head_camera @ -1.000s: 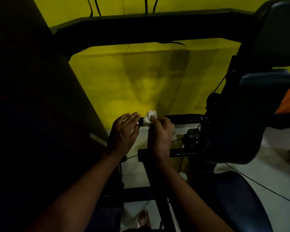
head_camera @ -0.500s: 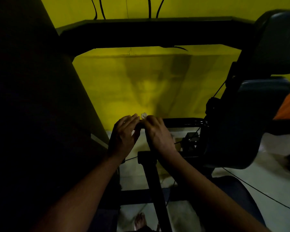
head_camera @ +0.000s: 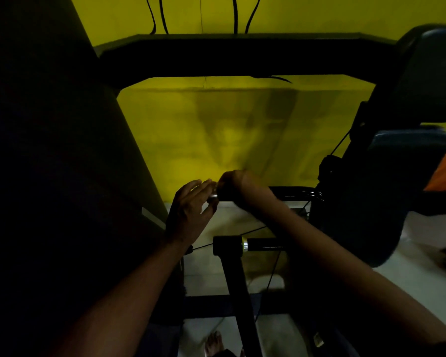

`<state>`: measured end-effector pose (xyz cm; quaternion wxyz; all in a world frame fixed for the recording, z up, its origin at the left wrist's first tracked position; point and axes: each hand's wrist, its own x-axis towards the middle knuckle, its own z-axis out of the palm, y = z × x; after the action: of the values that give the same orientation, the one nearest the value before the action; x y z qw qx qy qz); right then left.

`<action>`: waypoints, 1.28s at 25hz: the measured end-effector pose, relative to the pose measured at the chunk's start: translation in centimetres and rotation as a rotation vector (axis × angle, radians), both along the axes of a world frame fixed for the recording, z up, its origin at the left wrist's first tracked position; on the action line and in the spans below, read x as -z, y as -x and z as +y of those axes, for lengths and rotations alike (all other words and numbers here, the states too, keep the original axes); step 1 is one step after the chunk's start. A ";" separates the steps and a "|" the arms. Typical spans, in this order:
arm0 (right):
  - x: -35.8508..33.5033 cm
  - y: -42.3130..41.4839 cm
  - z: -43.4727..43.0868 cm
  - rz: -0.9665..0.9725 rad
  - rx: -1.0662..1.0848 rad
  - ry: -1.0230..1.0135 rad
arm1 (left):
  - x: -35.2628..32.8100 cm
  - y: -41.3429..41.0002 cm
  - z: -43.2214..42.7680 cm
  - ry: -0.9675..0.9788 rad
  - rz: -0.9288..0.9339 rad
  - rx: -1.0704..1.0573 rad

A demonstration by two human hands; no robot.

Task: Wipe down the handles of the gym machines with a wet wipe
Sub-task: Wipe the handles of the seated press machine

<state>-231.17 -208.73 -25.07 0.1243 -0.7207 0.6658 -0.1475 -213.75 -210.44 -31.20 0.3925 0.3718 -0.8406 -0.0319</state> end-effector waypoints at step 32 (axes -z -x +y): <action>4.5 -6.4 3.4 -2.612 0.896 0.277 | 0.0 -0.1 0.2 -0.068 -0.031 -0.023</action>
<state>-224.74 -205.32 -29.61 0.5213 0.2044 0.2203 -0.7987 -213.61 -210.21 -31.19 0.3668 0.3951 -0.8407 -0.0503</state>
